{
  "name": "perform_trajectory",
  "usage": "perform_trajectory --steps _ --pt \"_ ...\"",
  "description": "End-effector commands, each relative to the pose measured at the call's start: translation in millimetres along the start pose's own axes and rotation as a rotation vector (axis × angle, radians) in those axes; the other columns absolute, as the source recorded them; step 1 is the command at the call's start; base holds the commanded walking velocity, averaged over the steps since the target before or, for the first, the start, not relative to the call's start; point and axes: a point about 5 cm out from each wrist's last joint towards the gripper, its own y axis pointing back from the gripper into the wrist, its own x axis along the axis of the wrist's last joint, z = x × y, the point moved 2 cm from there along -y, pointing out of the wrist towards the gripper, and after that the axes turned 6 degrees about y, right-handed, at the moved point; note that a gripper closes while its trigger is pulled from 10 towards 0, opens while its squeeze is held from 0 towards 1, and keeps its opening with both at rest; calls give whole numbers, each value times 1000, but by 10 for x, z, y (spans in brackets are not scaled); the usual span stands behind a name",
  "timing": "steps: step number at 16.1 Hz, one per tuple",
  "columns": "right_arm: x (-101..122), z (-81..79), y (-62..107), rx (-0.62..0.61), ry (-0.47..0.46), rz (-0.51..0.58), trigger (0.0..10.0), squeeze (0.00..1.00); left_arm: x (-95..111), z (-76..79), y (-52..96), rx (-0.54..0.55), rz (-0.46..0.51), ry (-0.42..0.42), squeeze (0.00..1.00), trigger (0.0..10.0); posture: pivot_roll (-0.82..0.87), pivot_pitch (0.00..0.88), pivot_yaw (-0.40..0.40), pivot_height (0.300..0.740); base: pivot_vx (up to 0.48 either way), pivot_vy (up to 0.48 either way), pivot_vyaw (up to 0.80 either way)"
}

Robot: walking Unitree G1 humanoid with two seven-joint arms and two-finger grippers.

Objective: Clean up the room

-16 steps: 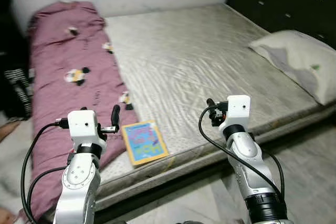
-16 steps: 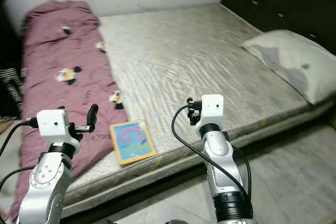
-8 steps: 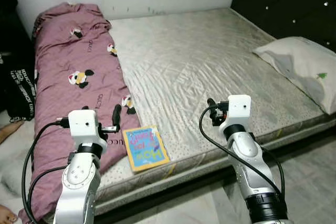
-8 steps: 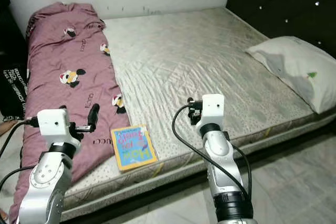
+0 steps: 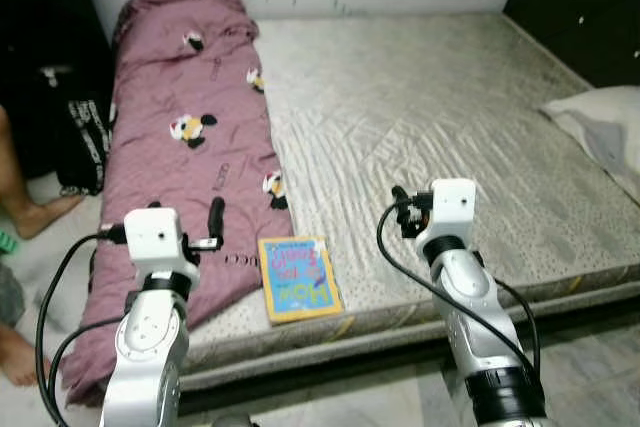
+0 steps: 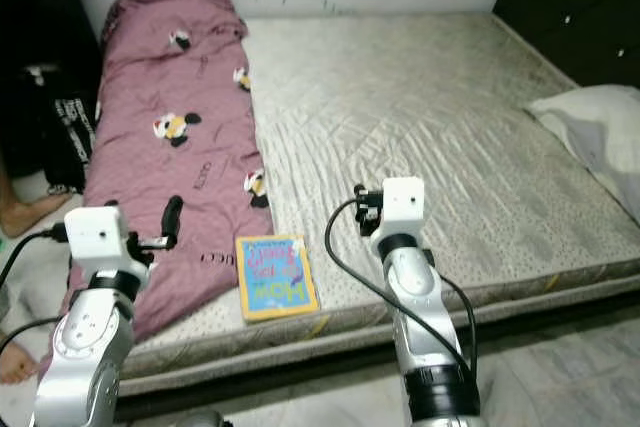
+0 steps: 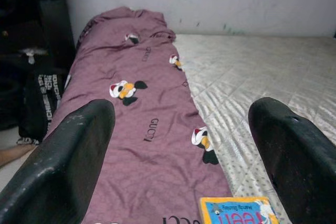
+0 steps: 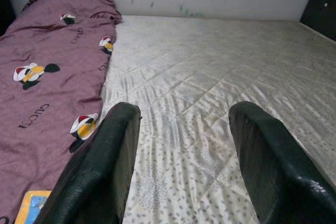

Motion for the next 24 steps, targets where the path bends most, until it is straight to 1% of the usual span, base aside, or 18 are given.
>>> perform_trajectory --steps 1,8,14,16,21,24 --pt "11 29 6 -3 5 0 10000 0 17 15 11 0 10 -3 0 10000 -34 30 -25 740 0 0 0" --pt "9 18 9 10 8 0 10000 0 9 10 20 4 5 -8 0 10000 -31 32 -30 736 0 0 0" --pt "8 8 9 22 9 1 10000 0 9 16 18 6 7 -10 0 10000 -31 31 -33 656 0 0 0" --pt "3 6 10 23 6 -2 10000 0 12 14 17 7 10 -10 0 10000 -31 31 -33 642 0 0 0" --pt "11 9 0 21 5 -1 10000 0 52 17 2 -4 24 0 0 10000 -31 43 -37 642 0 0 0" --pt "13 0 -4 27 8 -2 10000 0 59 3 17 -5 30 7 0 10000 -30 44 -39 642 0 0 0"
